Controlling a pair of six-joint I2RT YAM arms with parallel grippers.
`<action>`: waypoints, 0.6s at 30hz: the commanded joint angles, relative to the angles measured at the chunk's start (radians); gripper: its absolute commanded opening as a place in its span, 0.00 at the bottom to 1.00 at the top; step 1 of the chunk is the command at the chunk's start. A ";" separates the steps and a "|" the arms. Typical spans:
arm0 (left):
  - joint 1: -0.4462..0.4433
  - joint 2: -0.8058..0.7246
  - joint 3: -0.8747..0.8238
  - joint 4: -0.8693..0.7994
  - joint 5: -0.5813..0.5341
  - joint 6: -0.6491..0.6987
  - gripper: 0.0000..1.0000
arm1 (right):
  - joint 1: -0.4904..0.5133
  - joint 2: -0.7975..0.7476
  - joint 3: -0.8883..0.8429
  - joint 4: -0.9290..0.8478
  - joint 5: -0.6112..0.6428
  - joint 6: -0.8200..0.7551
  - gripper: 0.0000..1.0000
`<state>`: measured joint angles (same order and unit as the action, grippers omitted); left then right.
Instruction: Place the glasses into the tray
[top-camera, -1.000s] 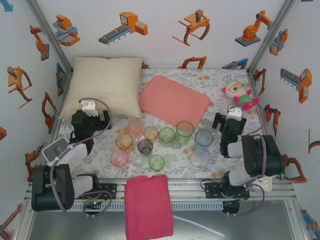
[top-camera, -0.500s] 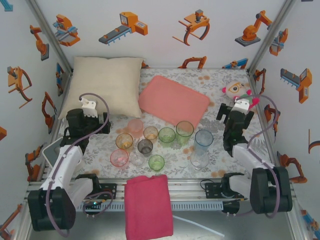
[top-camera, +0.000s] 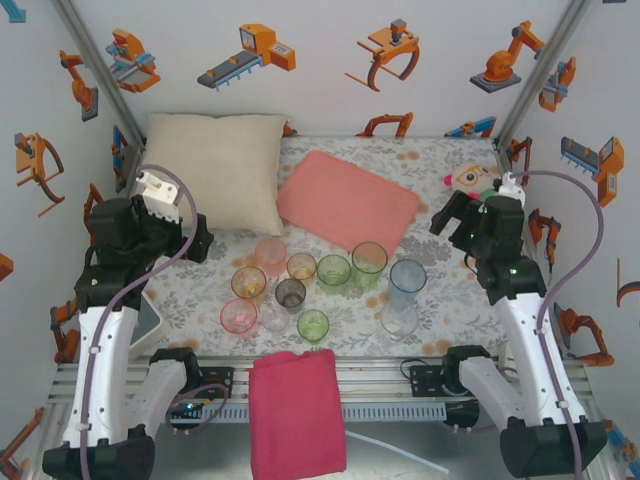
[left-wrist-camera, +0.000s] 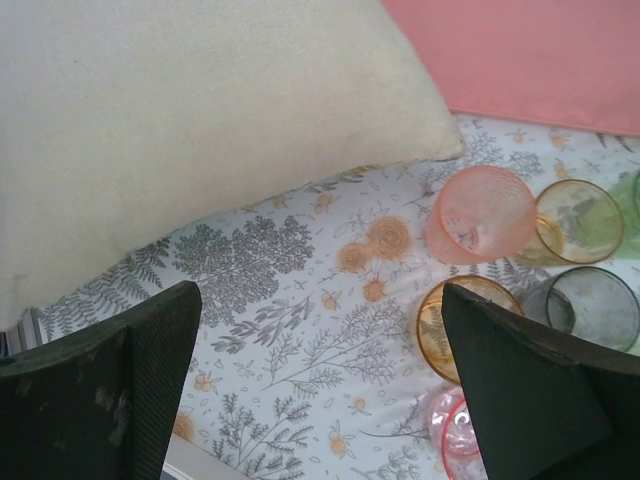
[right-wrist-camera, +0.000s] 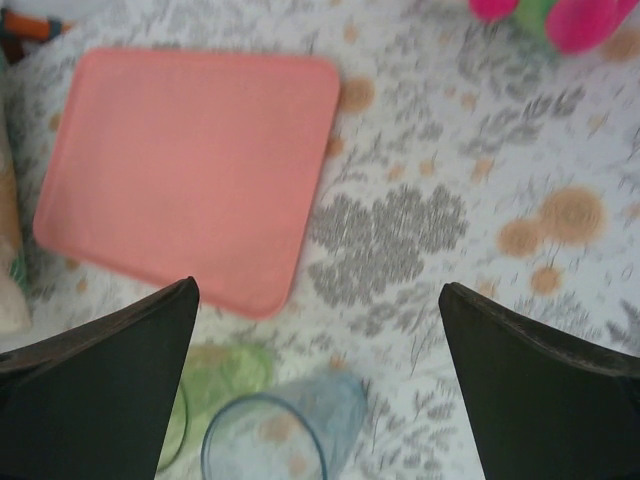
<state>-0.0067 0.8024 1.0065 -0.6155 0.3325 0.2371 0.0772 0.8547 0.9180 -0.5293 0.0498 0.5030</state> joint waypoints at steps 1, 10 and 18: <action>0.001 0.022 0.061 -0.156 0.036 0.018 0.97 | 0.004 0.033 0.108 -0.330 -0.091 0.025 0.84; 0.001 0.115 0.252 -0.357 -0.084 0.045 0.97 | 0.007 -0.091 0.186 -0.672 -0.168 0.018 0.68; -0.001 0.160 0.348 -0.407 -0.002 0.040 0.97 | 0.025 -0.108 0.168 -0.746 -0.161 0.007 0.64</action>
<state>-0.0067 0.9619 1.3151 -0.9726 0.2745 0.2699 0.0914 0.7265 1.0805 -1.2156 -0.1020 0.5232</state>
